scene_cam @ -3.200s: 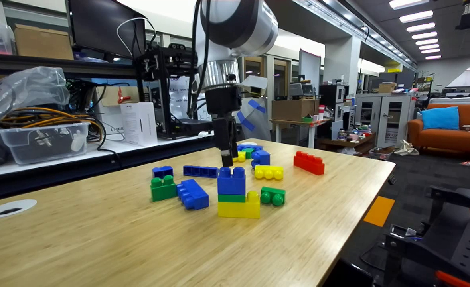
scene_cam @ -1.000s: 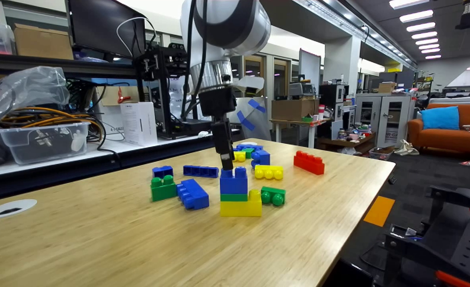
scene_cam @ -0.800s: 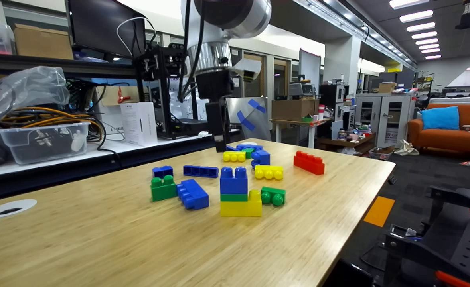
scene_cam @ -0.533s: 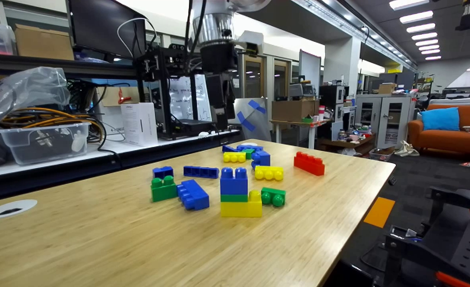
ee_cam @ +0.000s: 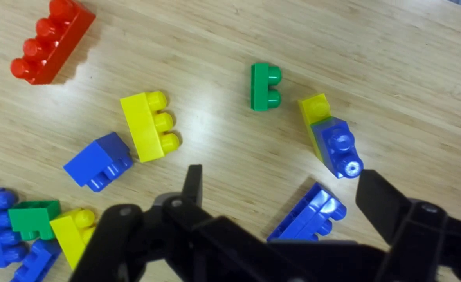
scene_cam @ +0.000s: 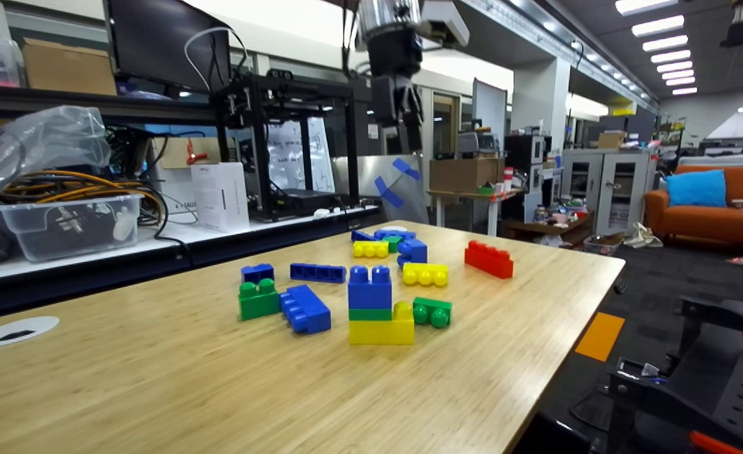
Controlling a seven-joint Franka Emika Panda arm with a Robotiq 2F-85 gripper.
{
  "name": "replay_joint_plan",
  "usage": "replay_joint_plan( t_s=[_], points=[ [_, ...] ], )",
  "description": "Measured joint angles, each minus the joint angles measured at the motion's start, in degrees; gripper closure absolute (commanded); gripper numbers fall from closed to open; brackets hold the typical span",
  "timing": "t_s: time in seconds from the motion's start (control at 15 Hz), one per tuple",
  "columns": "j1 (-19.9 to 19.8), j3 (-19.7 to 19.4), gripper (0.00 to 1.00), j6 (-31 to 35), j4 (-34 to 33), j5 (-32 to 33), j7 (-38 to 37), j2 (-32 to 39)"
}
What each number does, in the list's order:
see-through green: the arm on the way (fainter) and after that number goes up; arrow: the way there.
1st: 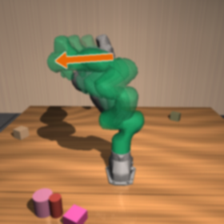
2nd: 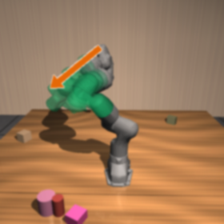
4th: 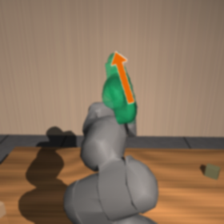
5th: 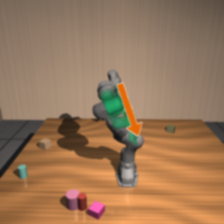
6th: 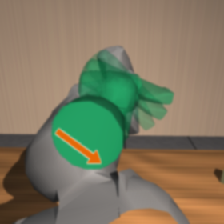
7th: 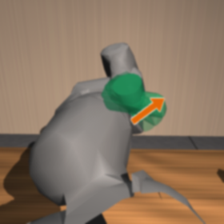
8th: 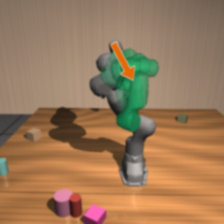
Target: Put the blue block on the green and yellow tower
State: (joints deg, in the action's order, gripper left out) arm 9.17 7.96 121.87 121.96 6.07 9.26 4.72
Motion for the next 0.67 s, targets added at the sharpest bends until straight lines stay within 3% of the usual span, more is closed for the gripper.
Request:
replay_joint_plan(
  t_s=[0.67],
  points=[
    [-6.42,-7.18,0.0,0.3,8.32,-4.3,0.85,-8.04]
  ],
)
